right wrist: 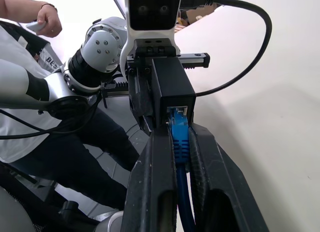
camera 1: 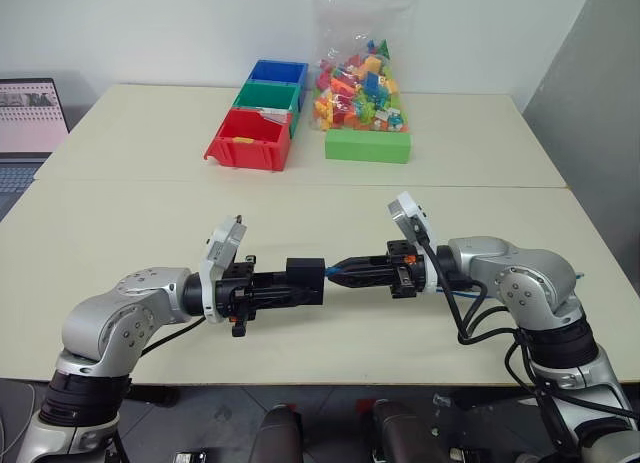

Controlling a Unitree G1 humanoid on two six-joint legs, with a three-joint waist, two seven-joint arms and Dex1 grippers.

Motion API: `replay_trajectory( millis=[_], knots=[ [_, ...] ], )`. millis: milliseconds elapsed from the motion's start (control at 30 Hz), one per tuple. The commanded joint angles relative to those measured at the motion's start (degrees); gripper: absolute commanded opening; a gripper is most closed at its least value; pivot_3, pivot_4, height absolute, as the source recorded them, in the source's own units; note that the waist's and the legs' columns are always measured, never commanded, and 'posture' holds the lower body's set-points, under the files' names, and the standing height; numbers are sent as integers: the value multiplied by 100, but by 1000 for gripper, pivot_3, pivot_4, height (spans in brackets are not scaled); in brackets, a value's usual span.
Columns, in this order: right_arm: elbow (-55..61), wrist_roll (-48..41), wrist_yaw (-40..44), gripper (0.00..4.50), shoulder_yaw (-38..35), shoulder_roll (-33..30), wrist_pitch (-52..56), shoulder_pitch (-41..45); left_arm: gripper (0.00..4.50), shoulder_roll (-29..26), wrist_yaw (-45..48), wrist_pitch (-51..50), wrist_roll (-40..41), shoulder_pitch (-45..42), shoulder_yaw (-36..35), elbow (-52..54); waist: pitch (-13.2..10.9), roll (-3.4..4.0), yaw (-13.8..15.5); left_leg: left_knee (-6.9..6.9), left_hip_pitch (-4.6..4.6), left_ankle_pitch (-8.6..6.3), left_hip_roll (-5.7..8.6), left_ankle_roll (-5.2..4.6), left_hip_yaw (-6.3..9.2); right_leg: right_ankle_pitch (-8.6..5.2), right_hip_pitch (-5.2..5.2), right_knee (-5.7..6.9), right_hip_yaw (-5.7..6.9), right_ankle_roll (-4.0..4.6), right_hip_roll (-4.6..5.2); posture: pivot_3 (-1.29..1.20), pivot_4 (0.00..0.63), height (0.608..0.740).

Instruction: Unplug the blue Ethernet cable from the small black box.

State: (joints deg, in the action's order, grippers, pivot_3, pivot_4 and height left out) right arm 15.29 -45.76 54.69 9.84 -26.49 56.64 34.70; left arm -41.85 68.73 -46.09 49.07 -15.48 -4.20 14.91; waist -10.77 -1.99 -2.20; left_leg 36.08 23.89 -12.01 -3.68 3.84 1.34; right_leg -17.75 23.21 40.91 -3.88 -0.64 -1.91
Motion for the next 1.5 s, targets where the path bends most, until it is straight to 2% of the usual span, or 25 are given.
replay_trajectory(
  millis=[33,333,533,667,800,867,1000,1067,1133,1233,1267,1333,1433,1500],
  knots=[
    [56,-114,84,40,-52,2,33,160,796,-55,57,53,24,-24,-8,121,0,0,-5,0,0,0,0,0,0,0,0,0,0,0,0,0,150,740],
    [-148,-29,124,40,-201,-313,80,-82,796,-51,-220,258,-73,355,-414,31,0,0,-17,-1,2,0,0,0,0,0,0,-3,-3,0,0,0,150,740],
    [-400,249,-226,40,-408,-255,-312,-227,796,-38,-538,332,-58,694,-789,112,-1,0,-18,-2,2,0,0,0,0,-1,2,-4,-7,-1,1,0,150,740],
    [-1394,1611,-1445,40,-326,316,-1722,166,796,44,-894,375,-95,765,-970,73,-1,0,-58,-1,0,0,-3,0,-1,-1,2,-4,-9,-2,-1,0,150,740],
    [-3203,2977,-3009,40,-249,948,-2958,1083,796,285,-1433,662,-439,648,-966,-127,-2,2,-95,-2,1,0,-2,0,-4,-1,5,-3,-13,-2,-1,0,150,740],
    [-3899,3286,-3338,40,-286,1148,-3259,1408,796,364,-1521,756,-521,608,-947,-201,-2,2,-106,-2,0,0,-1,1,-13,7,7,-2,-15,9,0,0,150,740],
    [-6176,3754,-3819,40,-350,1544,-3875,2297,796,484,-1535,1191,-901,556,-766,-311,-1,-1,-107,-10,4,0,0,1,-12,16,8,-5,-18,27,2,0,150,740],
    [-6805,3842,-3901,742,-440,1632,-4098,2521,796,516,-1526,1353,-1039,571,-695,-331,-1,-1,-101,-12,4,0,1,1,-16,17,8,-8,-18,29,4,0,150,740],
    [-7190,3905,-3935,1196,-546,1671,-4345,2664,796,575,-1549,1478,-1133,592,-653,-348,-1,0,-83,-12,9,0,2,1,-16,17,8,-12,-19,29,8,0,150,740],
    [-7310,3919,-3818,2099,-663,1658,-4527,2756,796,692,-1697,1694,-1320,604,-645,-419,-2,1,-85,-11,14,0,4,1,-19,17,9,-16,-20,30,11,0,150,740],
    [-7217,3934,-3729,2257,-670,1627,-4562,2740,796,741,-1796,1771,-1415,582,-648,-470,-2,1,-92,-11,13,0,3,1,-20,17,9,-15,-19,29,11,0,150,740],
    [-6798,3943,-3436,2728,-640,1553,-4550,2629,796,848,-1974,1925,-1564,489,-675,-620,-2,2,-100,-11,11,0,2,1,-18,17,9,-11,-19,29,11,0,150,740],
    [-5114,3798,-2456,3423,-339,1304,-4181,2065,796,1128,-2756,2480,-2155,38,-764,-1282,-4,4,-91,-11,9,0,1,1,-11,17,9,-5,-16,29,7,0,150,740],
    [-3797,3535,-1871,3461,-169,1102,-3665,1630,796,1265,-3300,2973,-2653,-327,-768,-1863,-4,4,-67,-10,11,0,0,1,-3,16,9,-4,-10,28,6,0,150,740]
  ],
)
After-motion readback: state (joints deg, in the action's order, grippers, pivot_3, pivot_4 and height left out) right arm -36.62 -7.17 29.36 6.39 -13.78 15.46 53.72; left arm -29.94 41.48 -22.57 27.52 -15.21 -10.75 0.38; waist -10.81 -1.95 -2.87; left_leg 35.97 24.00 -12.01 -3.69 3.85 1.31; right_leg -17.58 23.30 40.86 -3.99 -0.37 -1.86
